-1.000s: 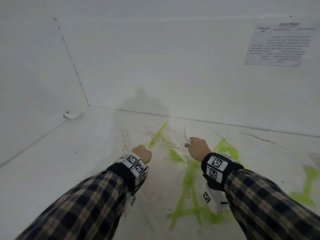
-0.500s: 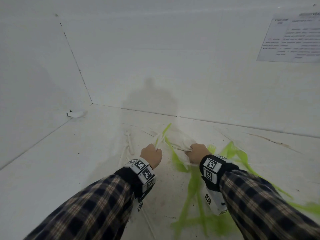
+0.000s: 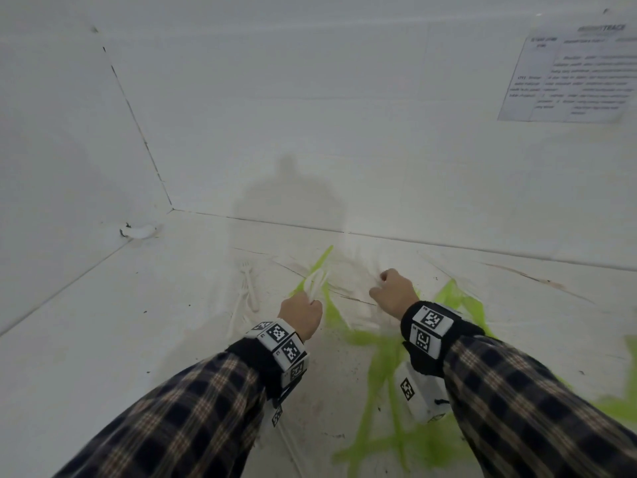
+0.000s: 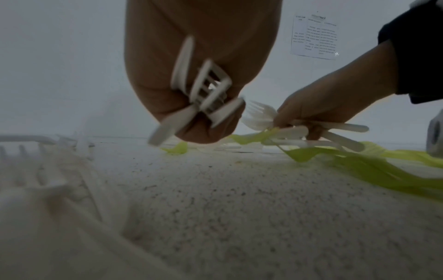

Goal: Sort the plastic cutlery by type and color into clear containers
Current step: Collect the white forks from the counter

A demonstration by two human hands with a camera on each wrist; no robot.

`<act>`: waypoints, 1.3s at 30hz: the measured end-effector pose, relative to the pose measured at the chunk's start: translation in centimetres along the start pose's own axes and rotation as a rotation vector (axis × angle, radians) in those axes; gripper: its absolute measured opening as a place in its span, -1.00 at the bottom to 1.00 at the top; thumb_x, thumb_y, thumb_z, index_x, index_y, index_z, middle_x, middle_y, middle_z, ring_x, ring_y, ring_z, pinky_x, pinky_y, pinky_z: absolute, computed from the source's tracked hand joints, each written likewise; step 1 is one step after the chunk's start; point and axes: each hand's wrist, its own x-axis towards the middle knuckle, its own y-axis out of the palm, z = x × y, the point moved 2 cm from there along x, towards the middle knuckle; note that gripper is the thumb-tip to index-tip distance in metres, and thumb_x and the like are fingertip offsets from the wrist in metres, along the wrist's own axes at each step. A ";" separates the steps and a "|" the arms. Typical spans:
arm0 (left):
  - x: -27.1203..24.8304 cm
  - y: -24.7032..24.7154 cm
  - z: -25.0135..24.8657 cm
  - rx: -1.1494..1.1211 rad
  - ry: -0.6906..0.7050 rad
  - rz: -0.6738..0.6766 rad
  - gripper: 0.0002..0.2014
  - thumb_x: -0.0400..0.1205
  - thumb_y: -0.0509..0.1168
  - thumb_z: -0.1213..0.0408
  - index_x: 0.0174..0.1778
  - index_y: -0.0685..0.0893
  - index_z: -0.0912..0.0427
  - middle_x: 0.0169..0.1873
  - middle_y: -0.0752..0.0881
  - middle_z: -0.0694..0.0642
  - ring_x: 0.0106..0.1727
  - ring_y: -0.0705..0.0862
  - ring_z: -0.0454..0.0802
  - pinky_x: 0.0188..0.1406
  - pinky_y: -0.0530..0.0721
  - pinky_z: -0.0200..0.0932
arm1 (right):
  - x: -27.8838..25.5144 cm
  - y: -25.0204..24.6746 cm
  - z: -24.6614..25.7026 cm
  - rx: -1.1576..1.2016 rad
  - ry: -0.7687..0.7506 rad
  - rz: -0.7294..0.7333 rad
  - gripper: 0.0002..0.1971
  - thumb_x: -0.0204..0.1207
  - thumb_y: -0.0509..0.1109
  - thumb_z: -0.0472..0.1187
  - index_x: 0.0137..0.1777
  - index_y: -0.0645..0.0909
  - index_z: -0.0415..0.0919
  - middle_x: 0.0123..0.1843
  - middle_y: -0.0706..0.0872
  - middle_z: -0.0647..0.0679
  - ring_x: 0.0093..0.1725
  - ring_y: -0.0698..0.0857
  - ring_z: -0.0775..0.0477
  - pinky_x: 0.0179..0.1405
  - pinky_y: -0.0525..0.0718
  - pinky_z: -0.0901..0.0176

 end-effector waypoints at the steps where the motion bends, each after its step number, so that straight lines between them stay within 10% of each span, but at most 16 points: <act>1: -0.2 0.0 -0.2 -0.011 0.002 0.010 -0.85 0.66 0.06 0.27 -0.13 0.41 0.29 -0.16 0.55 0.26 -0.44 0.44 0.05 -0.57 0.35 -0.25 | 0.0 -0.3 0.1 0.040 -0.021 -0.035 -0.89 0.61 0.20 -0.26 0.04 0.41 -0.31 0.02 0.53 -0.19 0.02 0.53 -0.19 -0.15 0.41 0.20; 4: -0.9 0.3 -1.0 -0.069 0.004 0.051 -0.81 0.66 0.07 0.23 -0.15 0.39 0.28 -0.19 0.54 0.24 -0.49 0.42 0.02 -0.60 0.33 -0.26 | -0.1 -1.5 0.4 0.080 -0.096 -0.133 -0.67 0.69 0.10 -0.19 -0.34 0.22 -0.19 -0.33 0.42 -0.05 -0.24 0.44 -0.11 -0.46 0.30 0.22; 10: -2.6 1.2 -2.1 -0.329 -0.051 0.150 -0.78 0.66 -0.02 0.20 -0.19 0.45 0.20 -0.41 0.52 0.15 -0.56 0.37 0.02 -0.56 0.29 -0.26 | -1.9 -2.7 0.9 0.108 -0.329 -0.092 -0.77 0.68 0.17 -0.16 0.03 0.47 -0.37 -0.23 0.59 -0.21 -0.26 0.55 -0.11 -0.38 0.43 0.27; 16: -4.0 2.3 -2.6 -0.515 -0.042 0.374 -0.70 0.73 -0.06 0.21 -0.18 0.47 0.26 -0.50 0.49 0.16 -0.74 0.38 -0.02 -0.63 0.28 -0.31 | -4.3 -2.1 0.8 0.020 -0.532 0.031 -0.87 0.39 0.54 -0.26 -0.16 0.66 -0.29 -0.32 0.59 0.08 -0.35 0.54 0.21 -0.39 0.44 0.55; 21: -5.3 2.3 -2.5 -0.625 -0.089 0.475 -0.65 0.74 -0.06 0.15 -0.24 0.49 0.22 -0.69 0.53 0.05 -0.77 0.40 -0.06 -0.67 0.28 -0.43 | -5.7 -1.4 0.2 -0.050 -0.795 0.052 -0.80 0.30 0.50 -0.24 -0.12 0.76 -0.33 -0.06 0.68 -0.14 -0.13 0.67 0.01 -0.14 0.52 0.48; 27: -5.8 1.9 -2.0 -0.638 -0.147 0.484 -0.67 0.73 -0.07 0.25 -0.24 0.48 0.28 -0.63 0.51 0.12 -0.82 0.37 -0.05 -0.69 0.29 -0.50 | -6.8 -2.2 -0.1 -0.239 -0.780 0.081 -0.75 0.36 0.58 -0.13 0.00 0.75 -0.21 0.09 0.63 -0.08 -0.10 0.67 -0.09 -0.09 0.56 0.13; 39: -7.6 2.8 -1.7 -0.544 -0.191 0.568 -0.66 0.75 -0.06 0.32 -0.33 0.46 0.23 -0.54 0.48 0.10 -0.73 0.51 -0.12 -0.69 0.40 -0.39 | -8.8 -3.3 -1.2 -0.456 -0.827 0.123 -0.76 0.49 0.44 -0.06 0.09 0.73 -0.13 0.15 0.68 0.03 0.03 0.67 -0.01 -0.18 0.53 0.17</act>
